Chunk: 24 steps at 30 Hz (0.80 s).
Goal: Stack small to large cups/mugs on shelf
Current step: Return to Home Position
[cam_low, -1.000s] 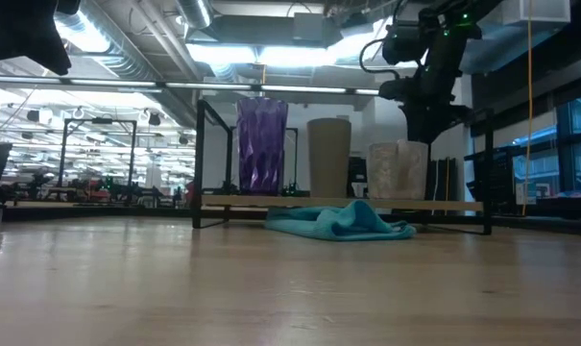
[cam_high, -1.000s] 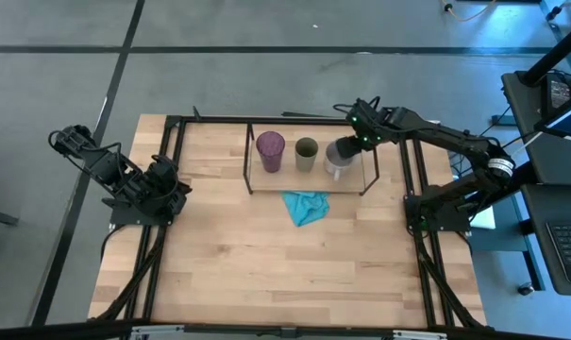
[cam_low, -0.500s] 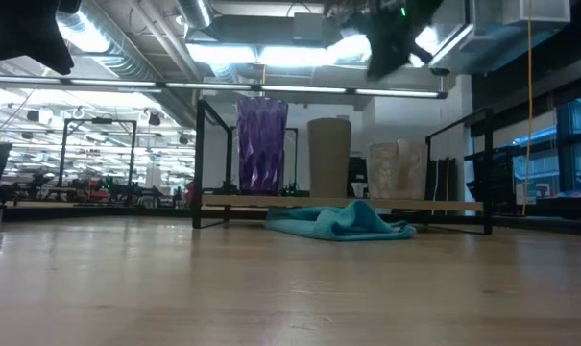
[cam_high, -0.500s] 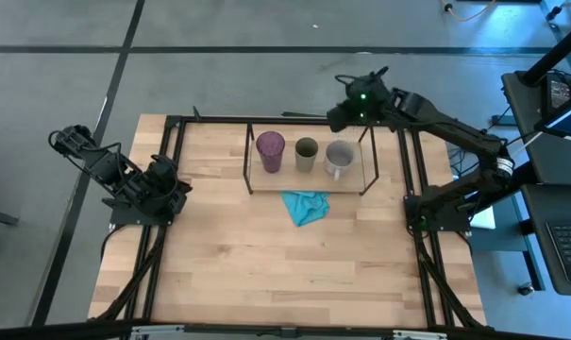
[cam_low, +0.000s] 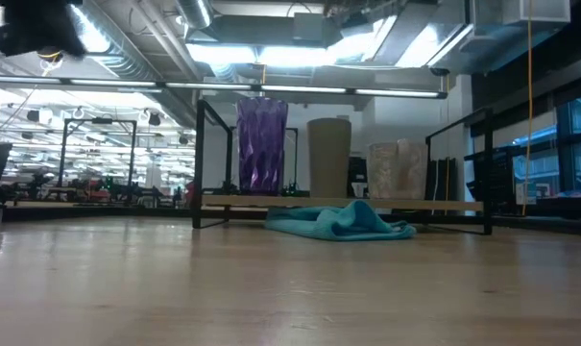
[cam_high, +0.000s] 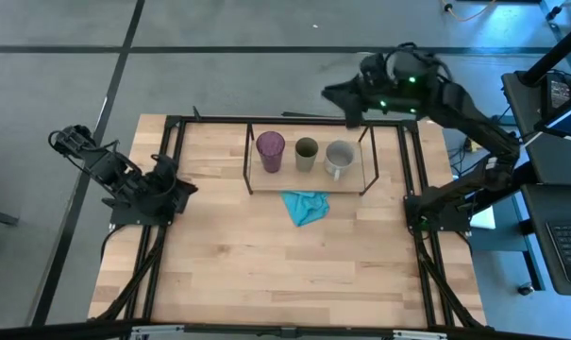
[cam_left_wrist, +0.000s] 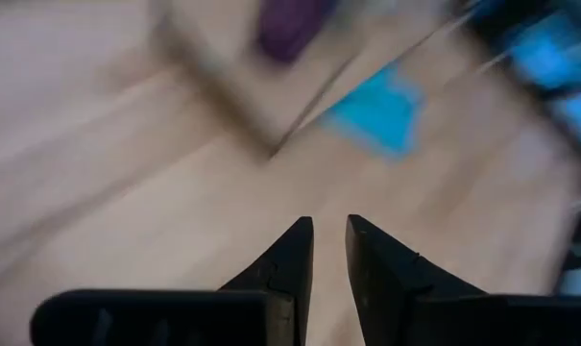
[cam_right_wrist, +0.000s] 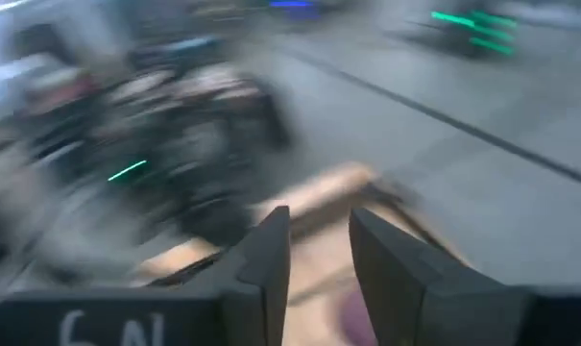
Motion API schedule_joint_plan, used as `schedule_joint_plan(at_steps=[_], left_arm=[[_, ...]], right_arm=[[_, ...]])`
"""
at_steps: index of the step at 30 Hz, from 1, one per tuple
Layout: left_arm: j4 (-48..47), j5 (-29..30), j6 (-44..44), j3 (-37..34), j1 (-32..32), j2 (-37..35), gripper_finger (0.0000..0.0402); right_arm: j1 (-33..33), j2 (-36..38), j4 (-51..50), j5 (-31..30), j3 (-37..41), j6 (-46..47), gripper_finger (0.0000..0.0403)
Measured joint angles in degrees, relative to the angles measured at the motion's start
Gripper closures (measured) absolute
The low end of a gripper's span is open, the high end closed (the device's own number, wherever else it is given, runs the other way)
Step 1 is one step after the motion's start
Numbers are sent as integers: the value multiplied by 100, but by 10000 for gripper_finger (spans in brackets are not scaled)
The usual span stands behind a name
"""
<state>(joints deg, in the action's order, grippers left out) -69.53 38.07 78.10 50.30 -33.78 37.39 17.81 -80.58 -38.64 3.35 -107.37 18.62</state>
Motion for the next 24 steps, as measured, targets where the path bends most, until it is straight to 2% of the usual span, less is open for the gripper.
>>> schedule_joint_plan(at_steps=[2, 5, 7, 10, 13, 16, 20, 24], left_arm=[[1159, 449, -1191, 0, -30, -2, 342], [3258, 719, -3669, 2, -85, -12, 342], [4398, 650, -4837, 2, -62, -50, 342], [5480, 140, -5936, 13, 42, -80, 342], [5802, -395, -6441, 12, 161, -165, 342], [5826, -732, -6517, 2, 231, -308, 342], [6328, -1269, -6605, -332, 267, -409, 342], [7631, -1849, -6735, -1060, 264, -603, 342]], right_arm=[[-297, 0, 322, 642, -68, -531, 291], [-732, -4, 765, 1167, -64, -857, 291], [-972, -36, 1148, 1214, -56, -900, 291], [-1348, -93, 1328, 1203, 36, -1028, 291], [-1688, -190, 1314, 1029, 340, -1032, 291], [-1959, -288, 1553, 699, 842, -1006, 291], [-2269, -389, 2931, 1011, 1669, -832, 291], [-2450, -346, 4119, 903, 2603, -414, 291]])
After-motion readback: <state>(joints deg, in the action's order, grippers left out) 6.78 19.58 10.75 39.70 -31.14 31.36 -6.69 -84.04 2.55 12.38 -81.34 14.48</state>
